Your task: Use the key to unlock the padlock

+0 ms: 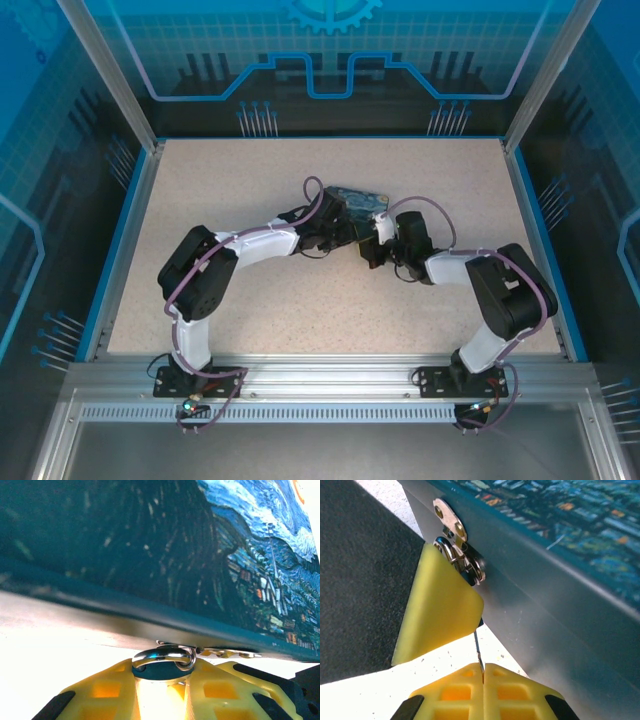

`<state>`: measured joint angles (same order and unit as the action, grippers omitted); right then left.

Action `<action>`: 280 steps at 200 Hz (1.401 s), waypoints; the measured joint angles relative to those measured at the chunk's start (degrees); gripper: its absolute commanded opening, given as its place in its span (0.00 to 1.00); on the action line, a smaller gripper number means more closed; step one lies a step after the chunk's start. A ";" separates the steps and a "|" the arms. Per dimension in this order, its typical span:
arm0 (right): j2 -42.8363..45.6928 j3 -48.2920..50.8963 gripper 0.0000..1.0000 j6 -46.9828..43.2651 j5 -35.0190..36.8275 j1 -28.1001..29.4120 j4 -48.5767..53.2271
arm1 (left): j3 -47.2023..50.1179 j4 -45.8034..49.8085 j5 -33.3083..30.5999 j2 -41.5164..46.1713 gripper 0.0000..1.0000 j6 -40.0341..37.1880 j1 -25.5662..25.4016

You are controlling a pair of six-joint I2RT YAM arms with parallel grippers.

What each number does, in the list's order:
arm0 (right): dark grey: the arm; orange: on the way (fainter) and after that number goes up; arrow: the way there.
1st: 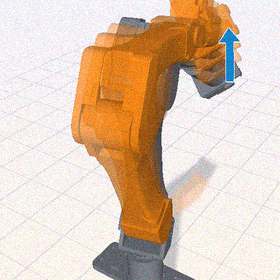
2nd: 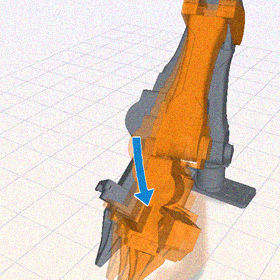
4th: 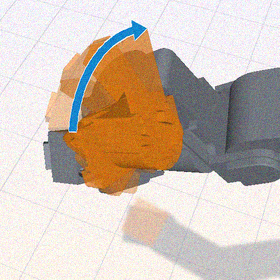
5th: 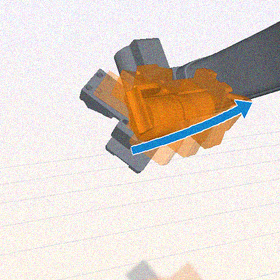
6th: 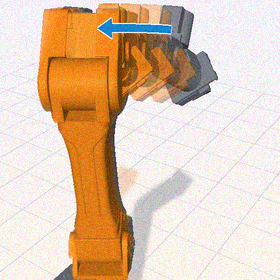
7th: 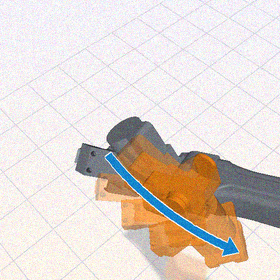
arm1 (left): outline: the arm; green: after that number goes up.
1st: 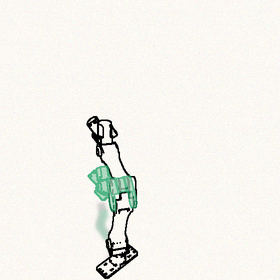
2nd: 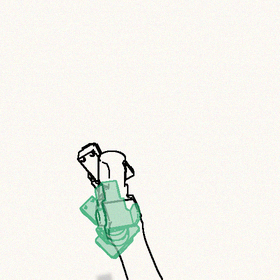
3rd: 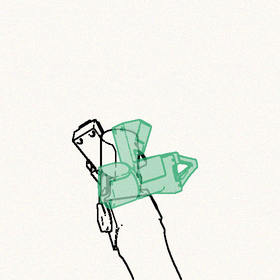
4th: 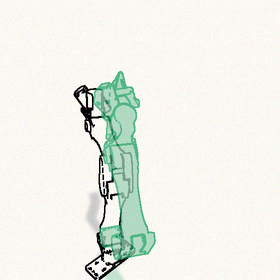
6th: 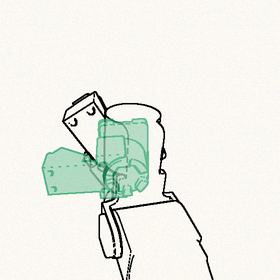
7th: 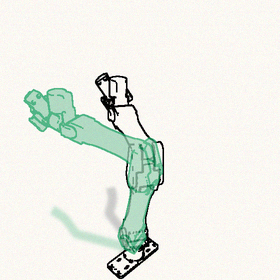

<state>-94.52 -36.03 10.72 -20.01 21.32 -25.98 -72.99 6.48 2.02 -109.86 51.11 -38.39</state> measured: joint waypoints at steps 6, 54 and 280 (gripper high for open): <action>0.00 0.26 0.00 0.26 -0.02 0.00 -0.52 | 0.00 0.00 0.00 0.00 0.20 0.02 0.00; -1.01 1.46 0.00 1.29 -0.90 -0.02 -4.44 | 0.09 -0.42 0.02 0.00 0.20 0.02 0.04; -1.51 4.57 0.00 3.41 -1.46 -1.09 -12.48 | 0.11 -1.25 0.44 0.13 0.19 1.36 0.11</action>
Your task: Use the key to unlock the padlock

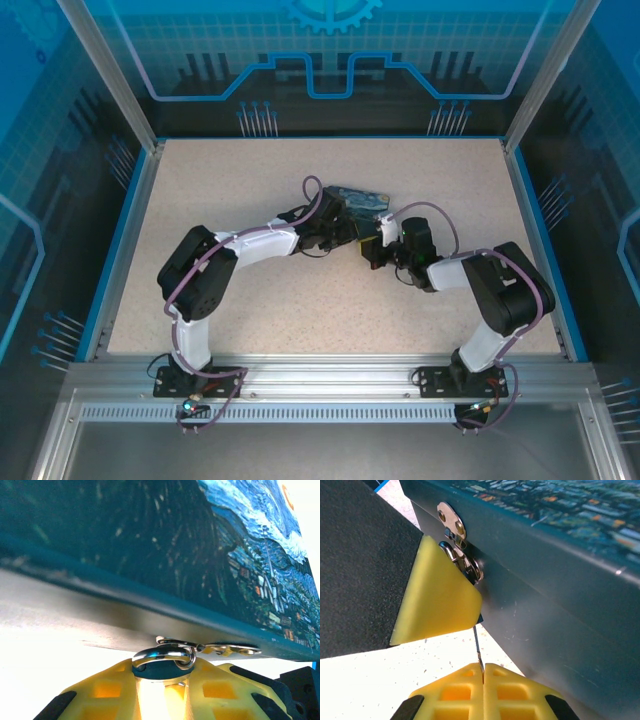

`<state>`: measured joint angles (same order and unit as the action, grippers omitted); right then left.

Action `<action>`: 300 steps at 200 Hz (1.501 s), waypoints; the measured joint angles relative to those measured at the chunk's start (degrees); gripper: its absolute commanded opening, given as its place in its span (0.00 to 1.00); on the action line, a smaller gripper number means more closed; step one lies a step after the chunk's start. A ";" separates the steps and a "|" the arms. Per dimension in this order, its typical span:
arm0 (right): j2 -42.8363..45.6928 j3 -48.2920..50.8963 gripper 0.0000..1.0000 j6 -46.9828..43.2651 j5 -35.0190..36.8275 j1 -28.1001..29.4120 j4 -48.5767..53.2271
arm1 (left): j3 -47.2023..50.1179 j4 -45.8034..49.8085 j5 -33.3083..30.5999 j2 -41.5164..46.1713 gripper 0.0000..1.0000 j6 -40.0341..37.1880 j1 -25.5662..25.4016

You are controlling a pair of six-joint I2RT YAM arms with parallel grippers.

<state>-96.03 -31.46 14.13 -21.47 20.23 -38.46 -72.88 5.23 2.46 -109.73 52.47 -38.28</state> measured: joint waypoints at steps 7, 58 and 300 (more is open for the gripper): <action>0.00 0.02 0.00 0.00 -0.02 0.00 0.00 | 0.00 0.00 0.00 0.00 0.19 0.02 0.00; 0.00 0.04 0.00 0.00 -0.15 0.02 -0.52 | 0.02 0.02 0.11 0.44 0.19 0.13 -0.02; 5.46 3.67 0.00 -0.24 -1.14 -0.04 -0.76 | 1.07 -0.39 1.07 2.03 0.19 0.15 0.00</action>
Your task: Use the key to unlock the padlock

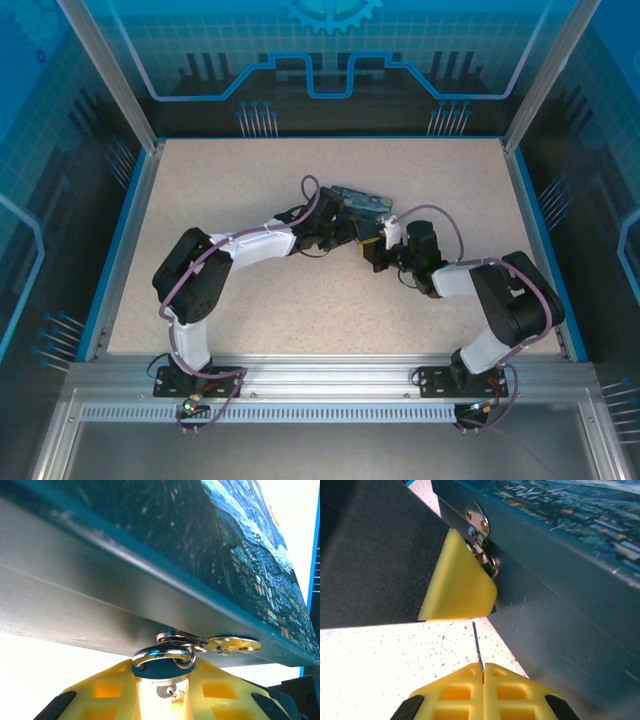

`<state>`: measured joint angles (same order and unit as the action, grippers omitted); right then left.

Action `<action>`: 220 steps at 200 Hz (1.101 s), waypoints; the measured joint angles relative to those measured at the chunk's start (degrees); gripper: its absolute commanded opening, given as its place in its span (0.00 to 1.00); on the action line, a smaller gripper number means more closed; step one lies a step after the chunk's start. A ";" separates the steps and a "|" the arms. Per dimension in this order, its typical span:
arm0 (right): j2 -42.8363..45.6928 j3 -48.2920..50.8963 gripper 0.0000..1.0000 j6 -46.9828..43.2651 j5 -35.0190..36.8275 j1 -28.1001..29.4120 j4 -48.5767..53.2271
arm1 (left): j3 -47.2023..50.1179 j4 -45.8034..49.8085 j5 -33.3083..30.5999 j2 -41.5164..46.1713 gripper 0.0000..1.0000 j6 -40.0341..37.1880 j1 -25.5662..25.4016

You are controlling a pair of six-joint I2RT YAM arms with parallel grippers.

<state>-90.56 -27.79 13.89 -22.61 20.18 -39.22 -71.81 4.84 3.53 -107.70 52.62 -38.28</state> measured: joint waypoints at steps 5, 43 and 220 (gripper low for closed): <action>0.57 0.26 0.00 0.02 0.07 0.00 0.31 | 0.00 0.02 0.00 0.11 0.19 0.00 0.00; 2.12 2.01 0.00 0.09 0.13 0.00 2.69 | 0.00 0.00 0.00 0.52 0.19 0.07 0.00; 0.90 -1.07 0.00 3.82 1.18 0.92 3.67 | 0.00 -0.07 0.44 0.85 0.19 1.51 0.00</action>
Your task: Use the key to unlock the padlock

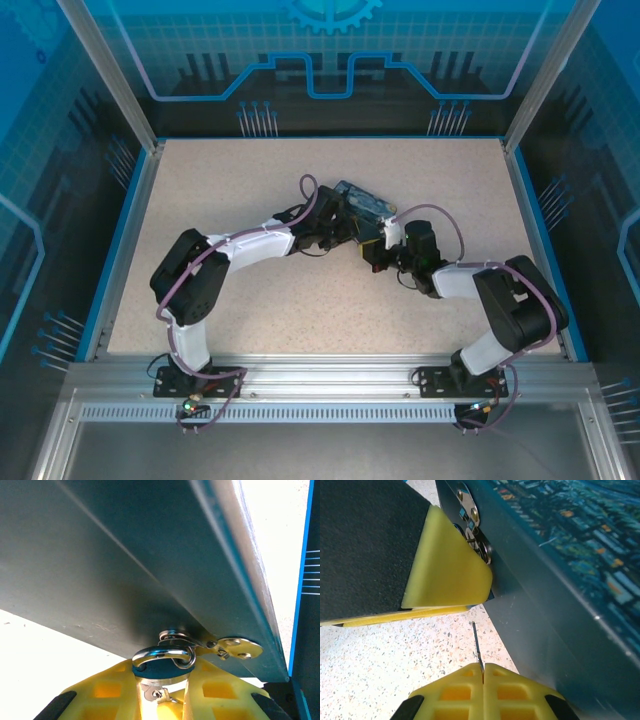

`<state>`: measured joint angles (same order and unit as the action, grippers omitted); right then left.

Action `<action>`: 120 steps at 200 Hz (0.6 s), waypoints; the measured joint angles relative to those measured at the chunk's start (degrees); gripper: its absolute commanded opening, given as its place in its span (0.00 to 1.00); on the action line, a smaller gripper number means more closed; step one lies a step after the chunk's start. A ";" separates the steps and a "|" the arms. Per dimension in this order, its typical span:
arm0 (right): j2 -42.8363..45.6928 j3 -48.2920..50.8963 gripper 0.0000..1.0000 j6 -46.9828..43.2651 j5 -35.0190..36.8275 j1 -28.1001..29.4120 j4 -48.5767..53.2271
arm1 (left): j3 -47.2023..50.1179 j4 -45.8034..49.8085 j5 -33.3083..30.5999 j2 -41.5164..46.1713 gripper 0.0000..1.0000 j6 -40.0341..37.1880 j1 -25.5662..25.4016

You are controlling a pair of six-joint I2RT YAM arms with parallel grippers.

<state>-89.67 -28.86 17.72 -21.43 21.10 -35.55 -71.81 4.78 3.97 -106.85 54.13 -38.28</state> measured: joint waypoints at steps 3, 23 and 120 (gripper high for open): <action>-0.04 -0.04 0.00 0.09 0.00 0.00 -0.02 | -0.02 0.00 0.00 0.04 0.19 0.00 0.00; -0.13 -0.13 0.00 0.31 0.09 0.00 -0.04 | 0.00 0.00 0.02 0.22 0.19 0.00 0.00; -0.15 -0.15 0.00 1.42 -0.04 -0.07 -2.08 | 0.00 -0.17 0.02 0.44 0.18 0.02 0.00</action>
<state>-89.82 -29.02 19.14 -21.47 21.04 -37.63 -71.81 4.60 3.99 -106.41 54.15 -38.28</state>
